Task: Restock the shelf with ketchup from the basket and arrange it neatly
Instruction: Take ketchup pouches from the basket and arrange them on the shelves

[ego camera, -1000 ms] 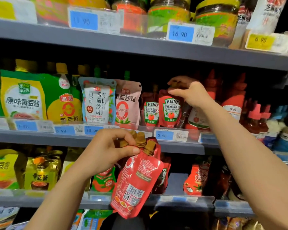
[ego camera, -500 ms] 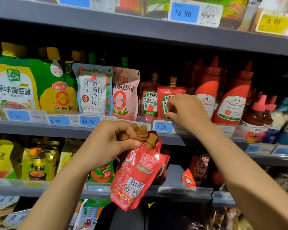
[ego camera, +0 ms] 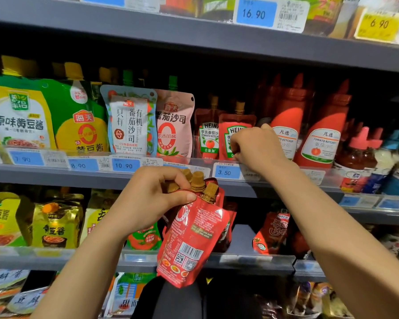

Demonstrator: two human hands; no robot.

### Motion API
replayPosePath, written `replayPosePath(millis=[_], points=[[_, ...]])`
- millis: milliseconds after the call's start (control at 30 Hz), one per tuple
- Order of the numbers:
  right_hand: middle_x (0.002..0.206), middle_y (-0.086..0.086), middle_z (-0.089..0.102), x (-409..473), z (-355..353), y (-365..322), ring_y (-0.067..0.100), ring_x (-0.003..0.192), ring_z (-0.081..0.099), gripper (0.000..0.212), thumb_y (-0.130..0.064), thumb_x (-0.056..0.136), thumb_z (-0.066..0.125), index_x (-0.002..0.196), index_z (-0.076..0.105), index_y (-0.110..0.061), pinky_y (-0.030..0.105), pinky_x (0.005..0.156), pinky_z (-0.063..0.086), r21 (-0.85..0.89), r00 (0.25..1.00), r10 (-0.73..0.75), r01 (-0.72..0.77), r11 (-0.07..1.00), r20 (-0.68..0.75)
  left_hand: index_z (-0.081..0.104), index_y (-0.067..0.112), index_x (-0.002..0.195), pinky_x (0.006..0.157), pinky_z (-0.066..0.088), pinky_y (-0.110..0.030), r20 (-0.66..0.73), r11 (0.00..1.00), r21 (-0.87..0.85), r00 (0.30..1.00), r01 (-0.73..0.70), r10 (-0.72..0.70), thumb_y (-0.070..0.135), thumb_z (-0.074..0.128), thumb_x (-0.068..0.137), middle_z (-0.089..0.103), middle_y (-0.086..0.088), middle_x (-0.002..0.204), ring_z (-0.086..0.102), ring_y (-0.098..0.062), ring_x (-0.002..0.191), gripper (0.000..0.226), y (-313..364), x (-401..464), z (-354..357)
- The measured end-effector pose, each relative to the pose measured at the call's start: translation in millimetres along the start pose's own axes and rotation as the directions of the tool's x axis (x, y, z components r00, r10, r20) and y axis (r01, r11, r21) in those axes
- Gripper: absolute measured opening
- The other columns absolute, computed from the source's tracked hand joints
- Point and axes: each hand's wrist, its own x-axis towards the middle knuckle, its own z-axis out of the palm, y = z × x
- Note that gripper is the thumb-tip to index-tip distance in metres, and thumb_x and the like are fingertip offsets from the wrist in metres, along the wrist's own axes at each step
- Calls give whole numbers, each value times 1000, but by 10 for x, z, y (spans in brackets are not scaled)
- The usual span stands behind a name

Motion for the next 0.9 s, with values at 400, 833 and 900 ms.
replayPosePath(millis=[400,833,900], points=[[98,-15,67,-636,-385,-236,3,96,58,23,-37,91,55,98,71,-23,22,81,38,729,986,17,112,675,-167,70,27,70,72,52,-38,-31,998,-56,999,-37,35,40,72,61,69,2,77,64,-23,77,16,-23,2,-10],[85,-4,67,-1284,-340,-606,19,79,68,35,-45,53,83,74,60,-27,44,71,58,897,902,215,-412,162,375,70,19,69,69,51,-45,-92,997,-73,996,1,-8,24,80,70,69,-12,75,63,-29,71,11,-10,38,168],[76,-3,69,-1263,-323,-576,14,72,69,27,-26,64,84,70,59,-21,37,67,59,894,885,213,-440,89,414,70,20,67,64,51,-41,-83,997,-81,996,11,-18,36,79,63,69,-10,73,62,-30,68,18,2,26,165]])
